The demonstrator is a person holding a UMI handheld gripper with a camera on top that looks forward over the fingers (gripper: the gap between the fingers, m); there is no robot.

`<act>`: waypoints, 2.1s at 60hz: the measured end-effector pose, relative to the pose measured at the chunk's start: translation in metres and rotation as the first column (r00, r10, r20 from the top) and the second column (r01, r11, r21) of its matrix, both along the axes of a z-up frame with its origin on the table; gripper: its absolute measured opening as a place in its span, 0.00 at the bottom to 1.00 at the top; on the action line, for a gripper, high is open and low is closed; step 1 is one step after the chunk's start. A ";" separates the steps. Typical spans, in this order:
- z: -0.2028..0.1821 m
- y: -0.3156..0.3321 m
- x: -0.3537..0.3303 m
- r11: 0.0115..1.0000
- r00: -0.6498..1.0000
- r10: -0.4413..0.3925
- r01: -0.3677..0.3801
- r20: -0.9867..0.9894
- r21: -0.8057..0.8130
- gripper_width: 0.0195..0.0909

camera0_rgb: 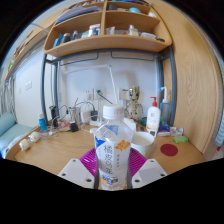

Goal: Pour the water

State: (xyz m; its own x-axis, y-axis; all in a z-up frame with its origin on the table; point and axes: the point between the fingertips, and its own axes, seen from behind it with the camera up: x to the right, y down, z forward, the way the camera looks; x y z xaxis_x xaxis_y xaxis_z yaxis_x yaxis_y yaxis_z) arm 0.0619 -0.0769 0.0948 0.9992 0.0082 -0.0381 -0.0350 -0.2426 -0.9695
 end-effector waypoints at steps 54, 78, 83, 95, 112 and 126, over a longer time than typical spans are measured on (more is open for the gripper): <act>0.050 0.101 -0.035 0.944 -0.210 -0.327 -0.127 -0.921 -0.306 0.27; 0.049 0.103 -0.025 0.910 -0.439 -0.412 -0.165 -0.798 -0.380 0.28; 0.053 0.102 -0.025 0.912 -0.377 -0.410 -0.164 -0.831 -0.376 0.27; 0.110 0.099 -0.002 0.957 0.054 -0.250 -0.135 -0.967 -0.255 0.27; 0.123 0.097 0.129 0.982 0.879 -0.138 0.062 -0.456 -0.177 0.30; 0.074 0.106 0.215 0.967 0.969 -0.221 0.202 -0.115 -0.153 0.33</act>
State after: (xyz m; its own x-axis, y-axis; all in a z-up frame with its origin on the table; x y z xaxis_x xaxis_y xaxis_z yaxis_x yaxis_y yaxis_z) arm 0.2764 0.0288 0.1688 0.9640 -0.2175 -0.1532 -0.2233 -0.3485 -0.9103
